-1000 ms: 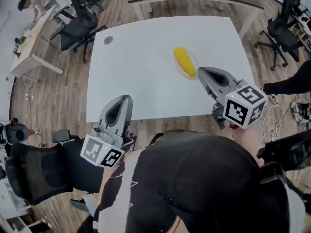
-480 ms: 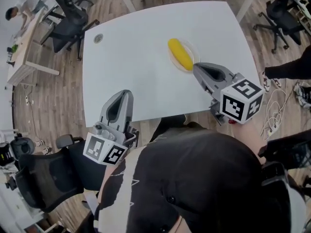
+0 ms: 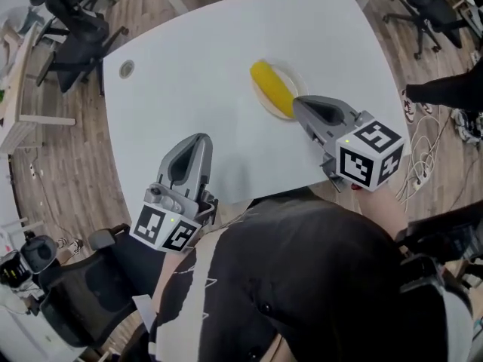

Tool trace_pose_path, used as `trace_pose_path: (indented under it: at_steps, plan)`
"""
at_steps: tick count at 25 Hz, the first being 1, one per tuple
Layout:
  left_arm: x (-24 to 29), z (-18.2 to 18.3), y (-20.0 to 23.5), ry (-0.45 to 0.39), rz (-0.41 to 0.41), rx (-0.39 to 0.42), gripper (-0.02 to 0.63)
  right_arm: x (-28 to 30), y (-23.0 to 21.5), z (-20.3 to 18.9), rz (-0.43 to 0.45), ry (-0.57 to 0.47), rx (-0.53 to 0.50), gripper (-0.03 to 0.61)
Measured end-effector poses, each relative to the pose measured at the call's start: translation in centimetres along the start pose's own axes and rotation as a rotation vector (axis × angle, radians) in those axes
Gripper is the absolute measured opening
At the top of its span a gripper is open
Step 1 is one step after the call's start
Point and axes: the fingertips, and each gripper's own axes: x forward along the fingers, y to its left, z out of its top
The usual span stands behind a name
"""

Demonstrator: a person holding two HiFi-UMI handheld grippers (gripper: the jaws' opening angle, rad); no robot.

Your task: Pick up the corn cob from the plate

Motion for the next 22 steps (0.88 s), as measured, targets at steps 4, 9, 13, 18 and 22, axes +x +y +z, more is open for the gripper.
trace_pose_path:
  at_steps: [4, 9, 13, 18, 22]
  plan:
    - [2.8, -1.0, 1.8, 0.032, -0.028, -0.017, 0.014, 2.0, -2.1, -0.5, -0.015, 0.023, 0.027, 0.015]
    - [4.7, -2.0, 4.3, 0.066, -0.064, -0.051, 0.014, 5.1, -3.3, -1.0, -0.016, 0.041, 0.055, 0.015]
    - [6.0, -3.3, 5.6, 0.094, -0.081, -0.073, 0.014, 6.5, -3.9, -1.0, -0.009, 0.041, 0.028, 0.017]
    - [7.3, -4.9, 6.4, 0.117, -0.085, -0.077, 0.014, 7.3, -5.5, -1.2, -0.003, 0.01, 0.036, 0.017]
    - [7.1, -5.9, 7.1, 0.125, -0.08, -0.091, 0.014, 8.0, -6.1, -1.8, -0.032, 0.027, 0.02, 0.017]
